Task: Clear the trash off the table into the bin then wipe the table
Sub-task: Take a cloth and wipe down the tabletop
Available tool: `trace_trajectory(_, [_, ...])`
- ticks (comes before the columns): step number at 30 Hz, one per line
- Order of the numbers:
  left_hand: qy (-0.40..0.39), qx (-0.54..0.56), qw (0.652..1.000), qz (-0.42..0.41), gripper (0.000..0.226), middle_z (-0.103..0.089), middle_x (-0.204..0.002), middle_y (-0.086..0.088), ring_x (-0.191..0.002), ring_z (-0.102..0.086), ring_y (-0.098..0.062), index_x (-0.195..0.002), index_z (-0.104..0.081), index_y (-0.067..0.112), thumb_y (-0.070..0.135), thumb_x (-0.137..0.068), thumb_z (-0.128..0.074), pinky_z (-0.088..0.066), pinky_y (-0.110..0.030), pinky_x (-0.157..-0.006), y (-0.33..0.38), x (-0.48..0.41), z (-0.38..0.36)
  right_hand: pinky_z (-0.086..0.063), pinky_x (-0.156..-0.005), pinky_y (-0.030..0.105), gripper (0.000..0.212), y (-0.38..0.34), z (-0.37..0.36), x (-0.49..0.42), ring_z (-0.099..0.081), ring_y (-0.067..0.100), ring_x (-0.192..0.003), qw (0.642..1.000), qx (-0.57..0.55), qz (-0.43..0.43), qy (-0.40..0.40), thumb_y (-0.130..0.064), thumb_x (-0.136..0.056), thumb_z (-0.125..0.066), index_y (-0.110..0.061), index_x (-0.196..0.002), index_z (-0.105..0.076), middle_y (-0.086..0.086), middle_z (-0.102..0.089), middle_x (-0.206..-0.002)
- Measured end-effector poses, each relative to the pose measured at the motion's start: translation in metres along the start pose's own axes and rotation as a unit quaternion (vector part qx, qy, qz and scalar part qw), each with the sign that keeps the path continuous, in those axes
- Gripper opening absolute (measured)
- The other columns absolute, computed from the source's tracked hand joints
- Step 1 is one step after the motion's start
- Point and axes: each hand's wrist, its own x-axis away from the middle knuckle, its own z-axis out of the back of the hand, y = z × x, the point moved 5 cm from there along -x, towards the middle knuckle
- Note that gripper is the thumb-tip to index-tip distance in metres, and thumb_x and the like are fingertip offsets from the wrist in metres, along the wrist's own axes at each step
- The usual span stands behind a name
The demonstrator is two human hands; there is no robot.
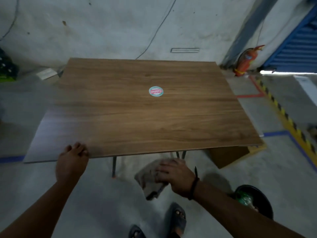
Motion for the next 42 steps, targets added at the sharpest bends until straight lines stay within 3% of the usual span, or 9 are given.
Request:
trace_trajectory(3, [0.026, 0.014, 0.999, 0.011, 0.023, -0.062, -0.119, -0.017, -0.116, -0.052, -0.041, -0.102, -0.066, 0.017, 0.022, -0.086, -0.049, -0.044, -0.050, -0.089, 0.031, 0.004, 0.005, -0.040, -0.098, 0.058, 0.055, -0.005, 0.031, -0.047, -0.055, 0.026, -0.125, 0.997, -0.031, -0.041, 0.049, -0.016, -0.072, -0.030, -0.035, -0.106, -0.069, -0.003, -0.062, -0.130])
trace_trajectory(7, [0.030, 0.077, 0.994, -0.078, 0.040, -0.050, -0.141, -0.016, -0.126, -0.048, -0.042, -0.128, -0.059, 0.009, 0.003, -0.088, -0.058, -0.041, -0.053, -0.099, 0.098, 0.006, -0.007, -0.012, -0.112, 0.061, 0.053, -0.005, 0.015, -0.096, -0.025, 0.027, -0.144, 0.990, -0.048, -0.118, -0.064, -0.029, -0.093, -0.018, -0.033, -0.129, -0.057, -0.004, -0.040, -0.150])
trace_trajectory(15, [-0.051, -0.023, 0.944, -0.325, 0.061, -0.058, -0.133, -0.011, -0.124, -0.054, -0.031, -0.128, -0.059, 0.009, 0.046, -0.095, -0.024, -0.050, -0.045, -0.091, 0.238, 0.045, -0.075, -0.034, -0.103, 0.050, 0.041, 0.106, -0.025, 0.028, -0.063, 0.018, -0.114, 0.980, 0.001, -0.197, -0.018, -0.026, -0.079, -0.038, -0.041, -0.094, -0.073, -0.011, -0.067, -0.120])
trace_trajectory(19, [-0.057, -0.065, 0.948, -0.307, 0.063, -0.057, -0.134, -0.013, -0.127, -0.050, -0.035, -0.127, -0.060, 0.007, 0.046, -0.092, -0.024, -0.037, -0.050, -0.104, 0.251, 0.061, -0.102, -0.047, -0.086, 0.060, 0.039, 0.211, -0.018, 0.120, -0.067, 0.022, -0.106, 0.943, -0.024, -0.331, 0.022, -0.025, -0.072, -0.048, -0.040, -0.099, -0.072, -0.007, -0.070, -0.115])
trace_trajectory(22, [-0.037, -0.056, 0.961, -0.269, 0.064, -0.055, -0.136, -0.013, -0.131, -0.046, -0.035, -0.128, -0.059, 0.008, 0.045, -0.090, -0.023, -0.031, -0.050, -0.108, 0.250, 0.058, -0.105, -0.029, -0.103, 0.063, 0.049, 0.279, -0.019, 0.190, -0.051, 0.028, -0.129, 0.898, -0.098, -0.428, 0.038, -0.021, -0.076, -0.056, -0.037, -0.122, -0.063, -0.002, -0.057, -0.136])
trace_trajectory(25, [-0.002, -0.038, 0.967, -0.250, 0.063, -0.059, -0.129, -0.020, -0.125, -0.049, -0.042, -0.120, -0.064, 0.003, 0.041, -0.090, -0.025, -0.038, -0.056, -0.101, 0.257, 0.058, -0.103, -0.008, -0.116, 0.045, 0.045, 0.319, -0.010, 0.240, -0.020, 0.019, -0.146, 0.852, -0.133, -0.503, 0.055, -0.038, -0.095, -0.031, -0.038, -0.137, -0.046, -0.006, -0.029, -0.156])
trace_trajectory(30, [0.016, -0.069, 0.984, -0.161, 0.041, -0.060, -0.127, -0.022, -0.119, -0.053, -0.046, -0.115, -0.067, 0.005, 0.029, -0.097, -0.039, -0.044, -0.058, -0.092, 0.278, 0.067, -0.094, -0.019, -0.115, 0.049, 0.023, 0.358, -0.002, 0.278, -0.033, 0.022, -0.140, 0.770, -0.292, -0.553, 0.125, -0.041, -0.096, -0.044, -0.050, -0.111, -0.060, -0.011, -0.040, -0.149])
trace_trajectory(36, [-0.006, -0.117, 0.986, -0.116, 0.065, -0.067, -0.112, -0.019, -0.102, -0.061, -0.041, -0.109, -0.067, 0.008, 0.045, -0.094, -0.016, -0.037, -0.053, -0.095, 0.339, 0.065, -0.097, -0.024, -0.117, 0.039, 0.039, 0.387, 0.031, 0.280, -0.030, 0.023, -0.141, 0.787, -0.301, -0.509, 0.177, -0.020, -0.100, -0.042, -0.031, -0.137, -0.050, -0.003, -0.033, -0.154])
trace_trajectory(42, [0.009, -0.034, 0.935, -0.353, 0.056, -0.068, -0.117, -0.007, -0.116, -0.058, -0.030, -0.111, -0.068, 0.013, 0.043, -0.097, -0.023, -0.036, -0.045, -0.103, 0.533, 0.089, -0.132, -0.028, -0.114, 0.033, 0.043, 0.427, 0.039, 0.271, -0.032, 0.022, -0.140, 0.797, -0.277, -0.497, 0.201, -0.020, -0.099, -0.042, -0.032, -0.140, -0.044, -0.003, -0.032, -0.154])
